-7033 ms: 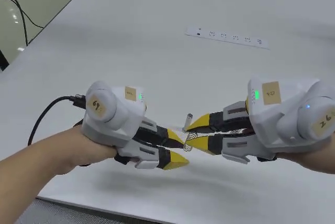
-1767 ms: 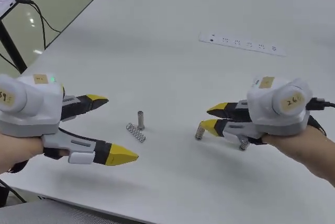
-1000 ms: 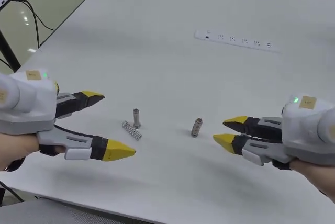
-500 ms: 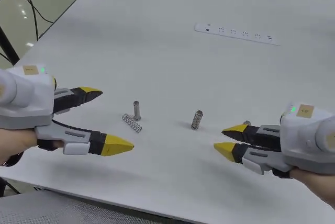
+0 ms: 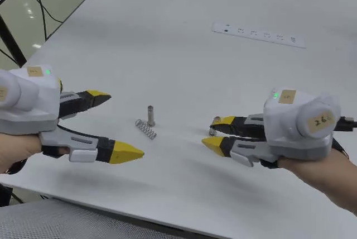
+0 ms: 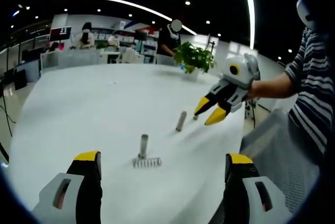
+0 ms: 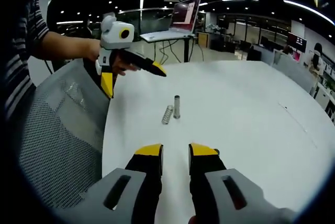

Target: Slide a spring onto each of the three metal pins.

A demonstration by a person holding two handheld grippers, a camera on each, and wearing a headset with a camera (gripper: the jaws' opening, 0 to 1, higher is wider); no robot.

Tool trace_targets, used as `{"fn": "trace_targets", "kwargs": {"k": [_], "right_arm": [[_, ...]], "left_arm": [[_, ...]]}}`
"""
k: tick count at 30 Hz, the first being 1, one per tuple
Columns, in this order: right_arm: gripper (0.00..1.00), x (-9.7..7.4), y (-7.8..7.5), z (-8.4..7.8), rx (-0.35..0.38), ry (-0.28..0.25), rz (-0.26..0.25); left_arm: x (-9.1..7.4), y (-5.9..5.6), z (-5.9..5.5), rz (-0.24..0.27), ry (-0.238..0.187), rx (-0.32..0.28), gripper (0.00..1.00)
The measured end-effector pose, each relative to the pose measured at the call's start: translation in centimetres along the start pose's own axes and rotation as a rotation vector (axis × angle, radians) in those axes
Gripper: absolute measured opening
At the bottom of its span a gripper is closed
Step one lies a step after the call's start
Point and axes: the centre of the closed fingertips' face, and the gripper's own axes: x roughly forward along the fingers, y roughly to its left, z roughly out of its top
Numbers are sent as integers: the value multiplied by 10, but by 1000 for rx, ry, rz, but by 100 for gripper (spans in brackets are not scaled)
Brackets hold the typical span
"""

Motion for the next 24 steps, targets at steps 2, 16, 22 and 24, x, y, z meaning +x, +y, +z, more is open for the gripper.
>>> {"fn": "trace_targets", "kwargs": {"k": [2,16,22,24], "right_arm": [[17,9,2,5,-5,-2,14],[16,58,16,24,-35,20,78],[16,73,15,24,-27,40,88],[15,77,15,22,-21,50,93]], "left_arm": [[0,-1,-1,-3,0,-2,96],[1,2,0,0,-1,-3,95],[1,3,0,0,-2,-5,95],[0,3,1,2,-3,-6,95]]}}
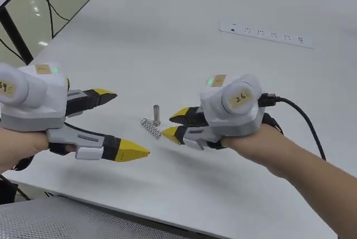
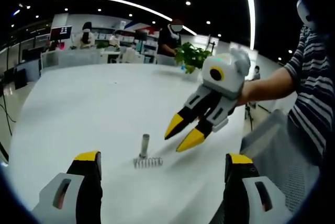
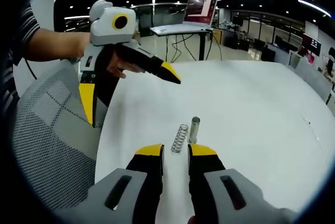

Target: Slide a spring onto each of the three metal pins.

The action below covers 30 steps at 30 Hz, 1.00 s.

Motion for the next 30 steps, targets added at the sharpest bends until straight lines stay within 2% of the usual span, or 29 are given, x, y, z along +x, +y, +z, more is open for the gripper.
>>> {"fn": "trace_targets", "kwargs": {"k": [13,26,30], "right_arm": [[15,30,2,-9,27,70,14],[14,45,1,-25,23,138,0],[10,44,-1,-23,22,129,-13]], "left_arm": [[-1,-1,-1,-2,2,-2,95],[-2,-2,-4,-4,5,-10,95],[-2,-2,-5,-2,3,-13,95]]}}
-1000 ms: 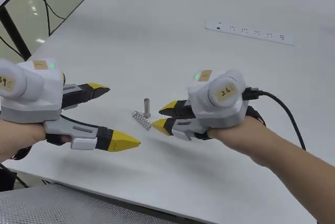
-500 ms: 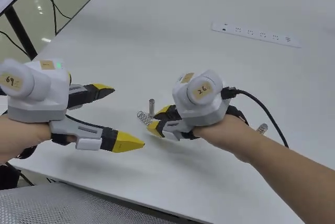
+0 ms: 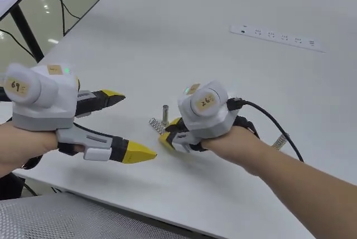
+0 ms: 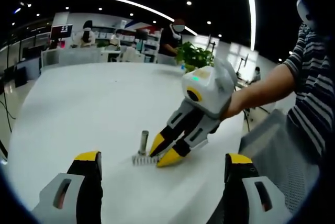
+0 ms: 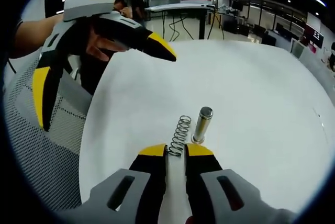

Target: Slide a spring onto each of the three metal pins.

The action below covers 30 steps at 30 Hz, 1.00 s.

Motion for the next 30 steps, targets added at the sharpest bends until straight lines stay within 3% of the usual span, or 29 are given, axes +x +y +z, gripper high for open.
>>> {"fn": "trace_targets", "kwargs": {"k": [10,30], "right_arm": [[8,-7,3,1,-48,-10,9],[7,-58,11,-5,-135,-48,25]], "left_arm": [[2,-2,-1,-8,3,2,94],[14,-18,-2,-82,32,1,88]]}}
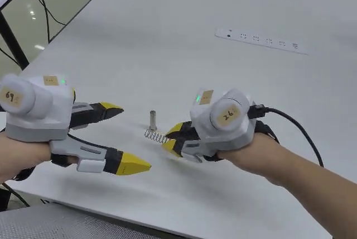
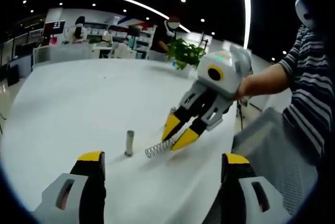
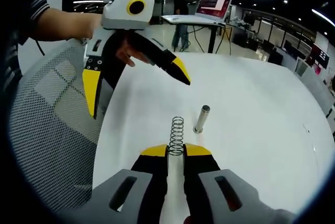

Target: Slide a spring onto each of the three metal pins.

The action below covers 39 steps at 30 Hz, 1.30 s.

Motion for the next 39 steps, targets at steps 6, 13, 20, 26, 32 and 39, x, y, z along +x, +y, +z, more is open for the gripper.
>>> {"fn": "trace_targets", "kwargs": {"k": [6,13,20,26,32,39], "right_arm": [[7,-19,6,-9,-35,-6,23],[7,-38,6,-8,-82,-49,25],[7,-51,8,-14,-141,-58,31],[7,-60,10,-15,-187,-66,35],[7,-64,10,-17,-195,-68,32],[7,-69,12,-11,-206,-88,35]], "left_arm": [[1,-6,1,-30,10,-7,85],[4,-17,-6,-76,39,-13,80],[11,-25,1,-117,30,-14,70],[22,-42,0,-188,68,23,62],[26,-43,9,-213,73,56,56],[35,-47,15,-245,68,85,47]]}}
